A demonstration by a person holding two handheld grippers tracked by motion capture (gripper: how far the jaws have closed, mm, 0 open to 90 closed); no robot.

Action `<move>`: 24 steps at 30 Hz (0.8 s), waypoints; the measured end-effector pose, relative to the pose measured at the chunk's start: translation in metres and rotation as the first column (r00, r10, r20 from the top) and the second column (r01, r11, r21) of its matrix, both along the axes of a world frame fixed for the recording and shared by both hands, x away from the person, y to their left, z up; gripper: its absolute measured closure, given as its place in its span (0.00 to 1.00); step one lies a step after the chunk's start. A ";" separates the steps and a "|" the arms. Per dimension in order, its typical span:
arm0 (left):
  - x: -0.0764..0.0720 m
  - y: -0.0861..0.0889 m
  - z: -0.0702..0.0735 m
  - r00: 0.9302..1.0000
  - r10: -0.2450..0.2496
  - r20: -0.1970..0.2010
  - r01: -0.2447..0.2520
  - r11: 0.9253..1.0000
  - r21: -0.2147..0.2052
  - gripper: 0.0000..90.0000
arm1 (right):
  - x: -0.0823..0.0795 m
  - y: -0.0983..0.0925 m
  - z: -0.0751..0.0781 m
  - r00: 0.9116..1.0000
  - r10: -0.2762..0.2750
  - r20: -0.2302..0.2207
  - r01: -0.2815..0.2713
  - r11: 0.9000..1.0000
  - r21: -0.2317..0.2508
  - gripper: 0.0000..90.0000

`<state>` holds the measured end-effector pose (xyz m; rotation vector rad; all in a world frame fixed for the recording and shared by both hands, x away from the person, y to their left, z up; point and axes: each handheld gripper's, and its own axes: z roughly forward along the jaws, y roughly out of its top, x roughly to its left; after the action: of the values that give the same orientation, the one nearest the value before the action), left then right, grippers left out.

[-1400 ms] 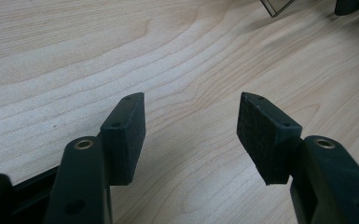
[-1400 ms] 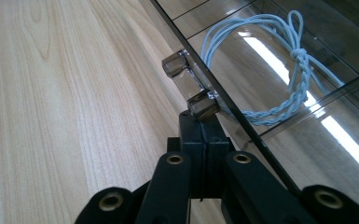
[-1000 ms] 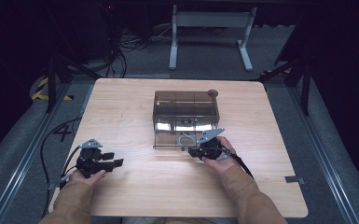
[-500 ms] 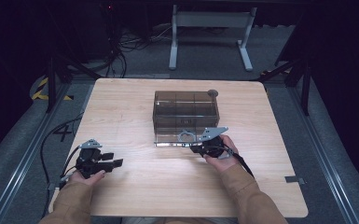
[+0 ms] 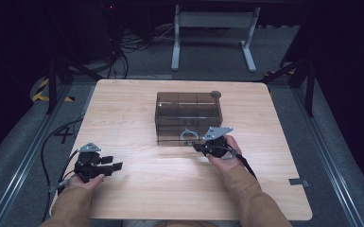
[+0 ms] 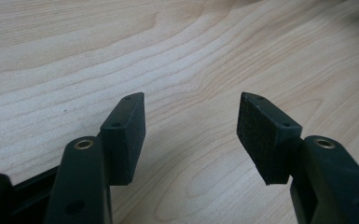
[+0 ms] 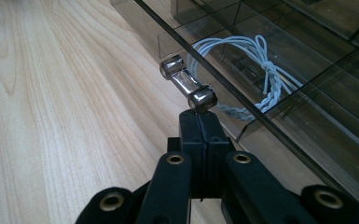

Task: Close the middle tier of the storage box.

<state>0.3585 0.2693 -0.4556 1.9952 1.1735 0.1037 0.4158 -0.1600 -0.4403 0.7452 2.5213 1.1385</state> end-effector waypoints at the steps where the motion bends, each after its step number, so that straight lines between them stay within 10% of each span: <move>1: -0.001 0.001 0.000 1.000 0.001 0.001 -0.001 1.000 0.001 0.48 | 0.001 0.000 0.000 1.000 -0.004 0.004 0.004 1.000 0.001 1.00; 24: 0.002 -0.001 0.000 1.000 -0.002 0.004 0.002 1.000 0.000 0.48 | 0.003 -0.002 -0.002 0.999 -0.044 0.022 0.043 0.998 0.036 1.00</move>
<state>0.3607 0.2684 -0.4556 1.9958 1.1691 0.1064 0.4185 -0.1617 -0.4424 0.7875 2.4601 1.1735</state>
